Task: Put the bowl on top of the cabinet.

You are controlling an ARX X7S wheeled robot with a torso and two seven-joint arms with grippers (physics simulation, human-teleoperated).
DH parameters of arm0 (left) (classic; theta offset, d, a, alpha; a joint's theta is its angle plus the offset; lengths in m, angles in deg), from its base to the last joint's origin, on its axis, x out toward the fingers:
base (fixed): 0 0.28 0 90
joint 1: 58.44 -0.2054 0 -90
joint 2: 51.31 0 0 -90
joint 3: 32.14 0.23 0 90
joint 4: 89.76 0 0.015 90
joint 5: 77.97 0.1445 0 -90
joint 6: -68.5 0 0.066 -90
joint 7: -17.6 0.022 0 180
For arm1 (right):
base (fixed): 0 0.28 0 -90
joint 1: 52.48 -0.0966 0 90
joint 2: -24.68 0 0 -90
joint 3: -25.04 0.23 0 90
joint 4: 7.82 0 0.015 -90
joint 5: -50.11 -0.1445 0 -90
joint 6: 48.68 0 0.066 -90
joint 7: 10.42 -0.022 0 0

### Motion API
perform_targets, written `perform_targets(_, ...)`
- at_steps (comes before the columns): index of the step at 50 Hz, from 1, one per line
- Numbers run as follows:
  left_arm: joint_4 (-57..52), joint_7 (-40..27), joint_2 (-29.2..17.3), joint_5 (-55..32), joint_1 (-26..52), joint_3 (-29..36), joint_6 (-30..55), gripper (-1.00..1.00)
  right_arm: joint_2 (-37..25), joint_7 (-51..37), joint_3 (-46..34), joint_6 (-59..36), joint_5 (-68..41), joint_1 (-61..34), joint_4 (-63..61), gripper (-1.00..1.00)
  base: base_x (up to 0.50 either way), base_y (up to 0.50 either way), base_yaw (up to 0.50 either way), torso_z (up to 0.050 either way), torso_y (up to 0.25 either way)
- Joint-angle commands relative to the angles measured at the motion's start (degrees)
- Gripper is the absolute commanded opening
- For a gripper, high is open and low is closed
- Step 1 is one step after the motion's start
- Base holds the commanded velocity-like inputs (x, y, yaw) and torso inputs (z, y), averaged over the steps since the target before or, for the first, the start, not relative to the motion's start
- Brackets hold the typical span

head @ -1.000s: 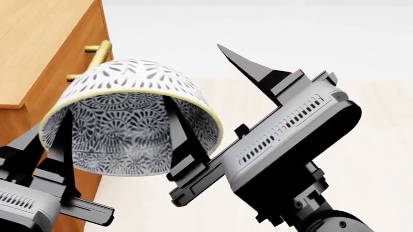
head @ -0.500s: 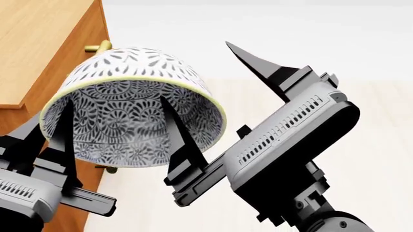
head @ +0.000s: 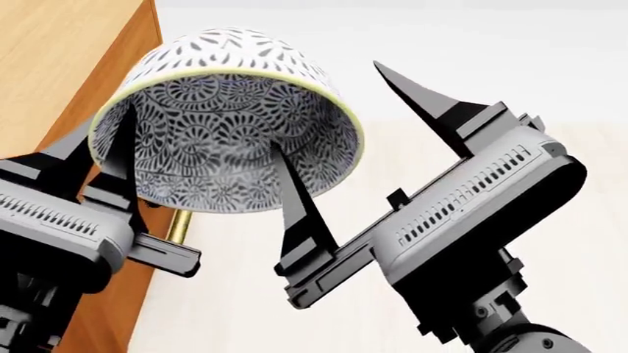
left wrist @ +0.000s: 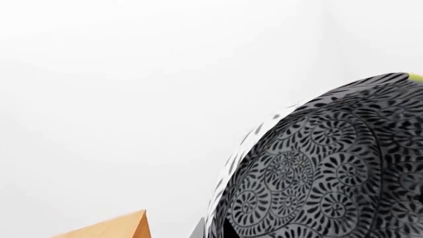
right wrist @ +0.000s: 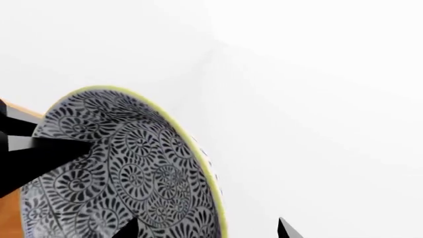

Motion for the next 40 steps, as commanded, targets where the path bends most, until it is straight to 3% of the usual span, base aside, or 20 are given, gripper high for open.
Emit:
perform_targets(1,4.81,1.12,1.11,1.32,4.13,0.47,-0.80,-1.00,-2.27,-0.80,2.54,2.11,-1.68,2.07,0.40,1.00,0.00,0.00,0.00,0.000,0.000)
perform_targets(17,6.95,2.93,3.65,-0.74,12.54,2.65,6.31,-1.00,-5.18,-3.84,9.85,15.09,-6.52,13.37,2.90,1.00,0.00,0.00,0.00,0.000,0.001)
perform_targets(29,9.46,-0.20,5.24,1.29,19.18,5.23,15.55,-1.00,-5.73,-3.25,11.79,19.63,-8.65,17.56,4.83,1.00,0.00,0.00,0.00,0.000,0.000)
perform_targets(40,17.35,0.20,6.41,1.72,26.38,3.02,17.35,-1.00,-5.82,-3.09,12.55,20.97,-9.28,18.72,5.60,1.00,0.00,0.00,0.00,0.000,0.001)
